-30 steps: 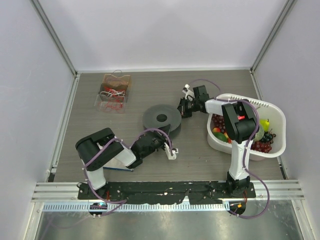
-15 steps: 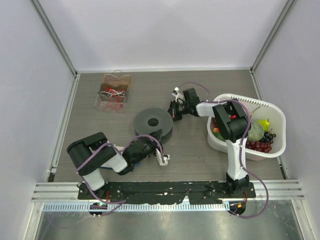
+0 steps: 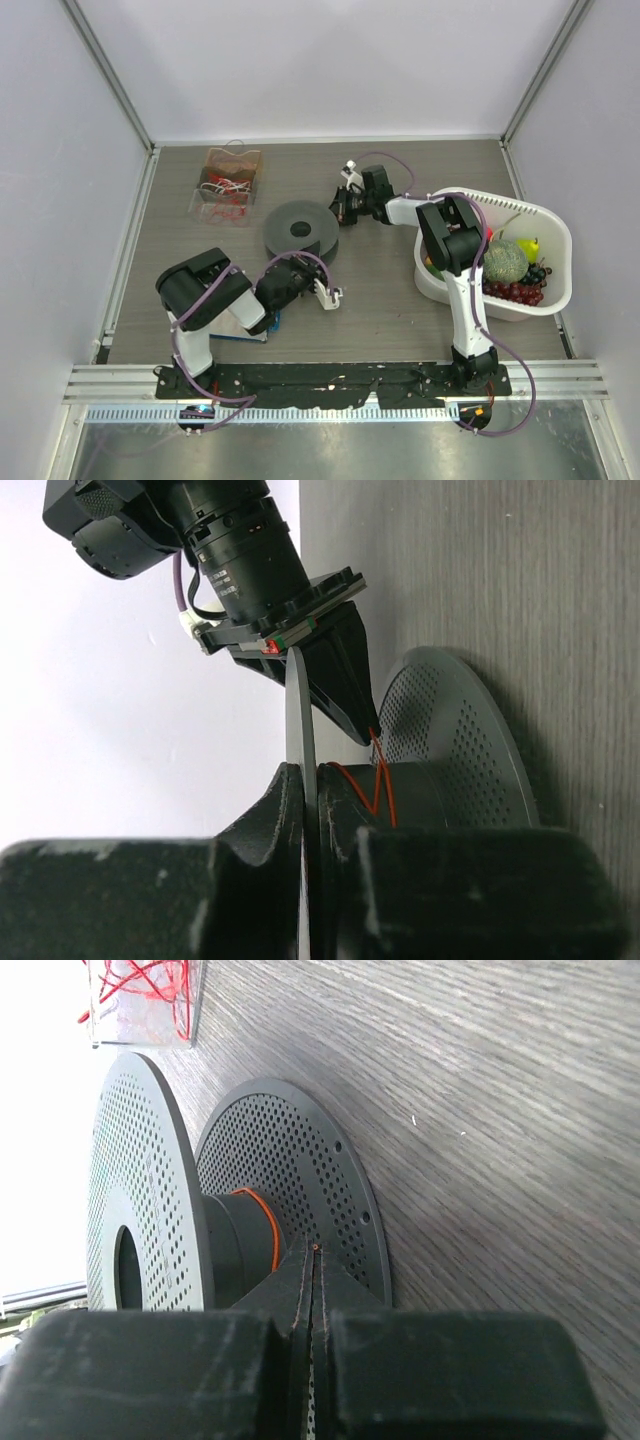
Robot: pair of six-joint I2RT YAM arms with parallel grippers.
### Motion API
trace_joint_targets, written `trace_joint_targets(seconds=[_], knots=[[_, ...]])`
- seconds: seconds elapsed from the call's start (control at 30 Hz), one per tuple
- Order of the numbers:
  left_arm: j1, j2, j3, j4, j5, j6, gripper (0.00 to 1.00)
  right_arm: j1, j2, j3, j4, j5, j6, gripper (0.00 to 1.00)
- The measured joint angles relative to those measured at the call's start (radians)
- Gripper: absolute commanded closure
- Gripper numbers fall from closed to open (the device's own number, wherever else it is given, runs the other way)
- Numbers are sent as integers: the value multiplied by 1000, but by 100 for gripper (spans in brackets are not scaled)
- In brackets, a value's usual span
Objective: Wrap the cables
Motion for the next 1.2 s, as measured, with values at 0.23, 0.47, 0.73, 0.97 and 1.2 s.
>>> trace_joint_targets(seconds=[0.23,0.47,0.73,0.97,1.2], knots=[[-1,41,-5,6,11,15,81,0,29,12,18,-4,3,99],[-1,44,-7,5,22,18,72,2,33,16,26,-10,3,99],[-19,45,-15,1,106,21,61,12,37,37,50,0,6,99],[-24,42,-34,1,134,22,56,12,37,38,51,1,5,97],[-54,5,-72,-19,168,13,53,11,37,45,51,13,3,89]])
